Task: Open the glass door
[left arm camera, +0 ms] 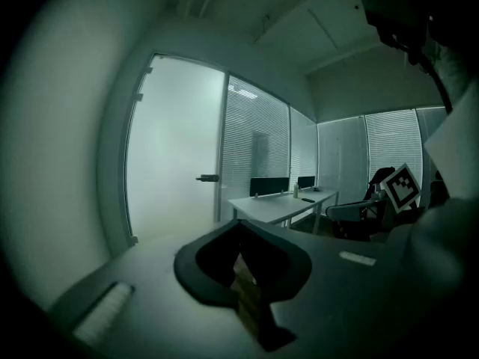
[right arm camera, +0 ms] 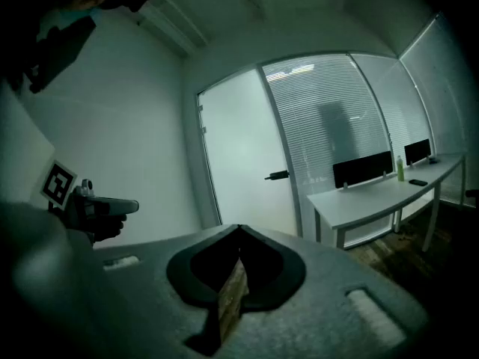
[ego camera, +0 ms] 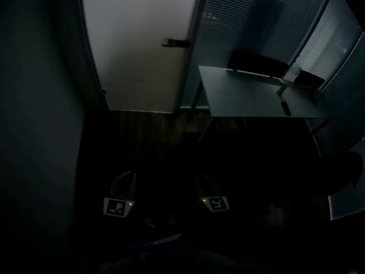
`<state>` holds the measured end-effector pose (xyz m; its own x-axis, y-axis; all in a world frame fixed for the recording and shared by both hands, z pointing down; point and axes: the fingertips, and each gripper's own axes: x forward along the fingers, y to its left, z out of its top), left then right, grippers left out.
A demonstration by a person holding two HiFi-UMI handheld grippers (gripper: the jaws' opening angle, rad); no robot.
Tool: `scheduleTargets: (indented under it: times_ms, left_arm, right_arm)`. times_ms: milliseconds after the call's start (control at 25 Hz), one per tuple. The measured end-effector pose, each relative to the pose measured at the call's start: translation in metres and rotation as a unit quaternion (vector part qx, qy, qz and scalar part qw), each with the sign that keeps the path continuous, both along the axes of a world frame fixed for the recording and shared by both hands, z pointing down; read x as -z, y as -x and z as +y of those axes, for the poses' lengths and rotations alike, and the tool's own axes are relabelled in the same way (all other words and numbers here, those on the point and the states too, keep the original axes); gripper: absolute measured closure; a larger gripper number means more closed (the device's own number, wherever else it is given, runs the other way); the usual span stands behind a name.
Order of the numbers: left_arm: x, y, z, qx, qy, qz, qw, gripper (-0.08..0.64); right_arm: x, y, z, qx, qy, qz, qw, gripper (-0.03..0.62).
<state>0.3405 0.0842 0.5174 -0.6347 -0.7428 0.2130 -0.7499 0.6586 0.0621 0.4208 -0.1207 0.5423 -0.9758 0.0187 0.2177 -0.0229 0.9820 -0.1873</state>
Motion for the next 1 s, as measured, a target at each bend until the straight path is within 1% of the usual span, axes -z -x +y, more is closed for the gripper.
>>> scheduleTargets:
  times_ms: [320,480,760,1000]
  left_arm:
    - [0.007,-0.008,-0.011,0.001,0.001,-0.004,1.0,0.557]
    - [0.006,-0.003,-0.018,0.002,0.003,-0.004,1.0,0.557]
    - [0.001,0.0,-0.042,0.002,0.004,-0.004,1.0,0.557]
    - [0.004,0.0,-0.065,0.014,0.009,-0.012,0.9998,0.557]
  right_arm:
    - [0.003,-0.007,-0.012,-0.001,0.008,-0.008,1.0,0.592]
    - [0.003,-0.001,-0.019,-0.003,0.017,-0.011,1.0,0.592]
    - [-0.004,0.004,-0.037,0.007,0.015,-0.008,1.0,0.591]
    - [-0.006,0.005,-0.059,0.024,0.016,-0.008,1.0,0.592]
